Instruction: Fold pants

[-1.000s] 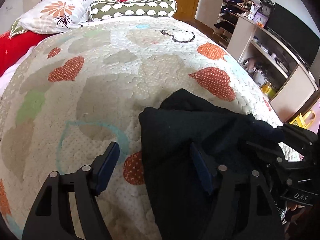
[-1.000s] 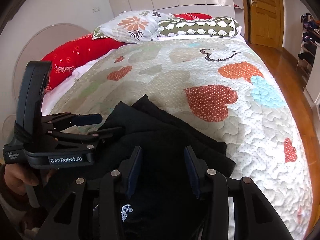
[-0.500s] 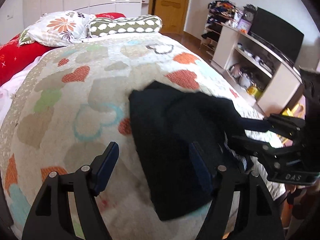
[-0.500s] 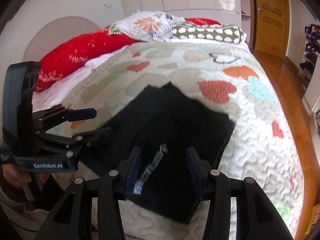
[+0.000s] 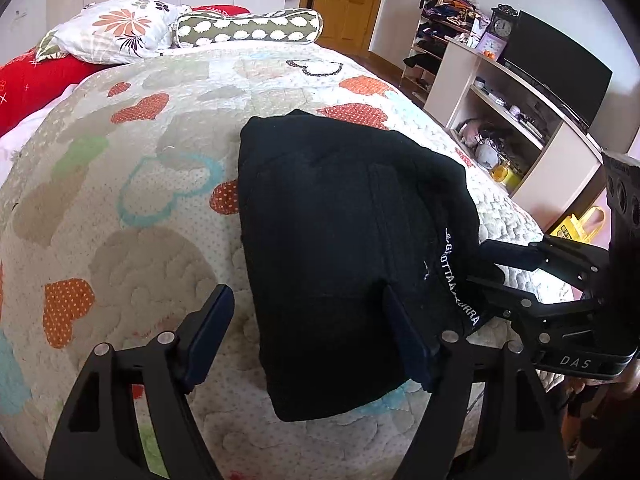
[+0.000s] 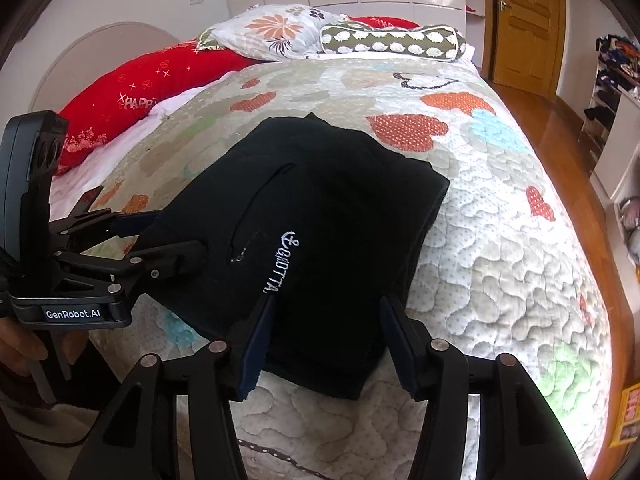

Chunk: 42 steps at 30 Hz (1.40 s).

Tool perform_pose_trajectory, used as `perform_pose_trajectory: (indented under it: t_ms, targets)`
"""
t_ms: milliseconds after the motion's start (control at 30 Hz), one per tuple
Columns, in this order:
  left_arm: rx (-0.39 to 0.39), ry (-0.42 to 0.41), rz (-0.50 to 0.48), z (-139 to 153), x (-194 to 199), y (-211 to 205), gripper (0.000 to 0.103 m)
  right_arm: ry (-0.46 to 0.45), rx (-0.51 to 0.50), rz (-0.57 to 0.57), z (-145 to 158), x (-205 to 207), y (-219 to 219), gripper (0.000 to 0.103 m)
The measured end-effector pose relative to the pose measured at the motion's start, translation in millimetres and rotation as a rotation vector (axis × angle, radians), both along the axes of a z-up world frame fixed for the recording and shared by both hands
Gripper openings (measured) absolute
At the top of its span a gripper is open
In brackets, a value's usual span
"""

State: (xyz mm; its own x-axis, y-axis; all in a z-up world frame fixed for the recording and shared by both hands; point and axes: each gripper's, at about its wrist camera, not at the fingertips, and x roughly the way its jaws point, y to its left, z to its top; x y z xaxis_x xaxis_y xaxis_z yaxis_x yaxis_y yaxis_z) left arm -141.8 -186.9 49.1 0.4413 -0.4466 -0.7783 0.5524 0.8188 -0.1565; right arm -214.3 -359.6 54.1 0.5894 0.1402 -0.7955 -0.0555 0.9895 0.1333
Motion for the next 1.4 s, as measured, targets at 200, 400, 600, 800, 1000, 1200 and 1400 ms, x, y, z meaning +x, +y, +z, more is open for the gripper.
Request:
perform_pose_trajectory:
  t_ms: [200,400,600,800,1000,1200,1400]
  targets:
    - [-0.002,-0.014,0.001,12.1,-2.0,4.5,0.077,-0.014,0.069,-0.031,12.2,-0.3,-11.2,0.057]
    - [0.007,-0.034,0.015,19.5,1.2,8.0,0.077,-0.026,0.067,-0.059,17.6,5.9,-15.2,0.061]
    - [-0.008,-0.034,0.021,23.5,3.7,10.0,0.077,-0.017,0.072,-0.088,13.2,11.4,-22.3,0.066]
    - [-0.014,-0.016,0.033,20.7,12.9,8.8,0.077,-0.007,0.146,-0.127,1.9,22.0,-35.2,0.066]
    - [-0.010,0.000,0.026,15.6,17.2,2.1,0.077,-0.038,0.141,-0.095,-2.3,27.8,-28.6,0.041]
    - [-0.020,0.001,0.000,17.0,13.0,-6.9,0.077,-0.061,0.102,-0.070,9.4,23.2,-30.1,0.023]
    - [0.001,0.023,-0.022,-1.0,9.1,-18.2,0.085,-0.034,0.107,-0.078,-2.5,19.9,-33.5,0.023]
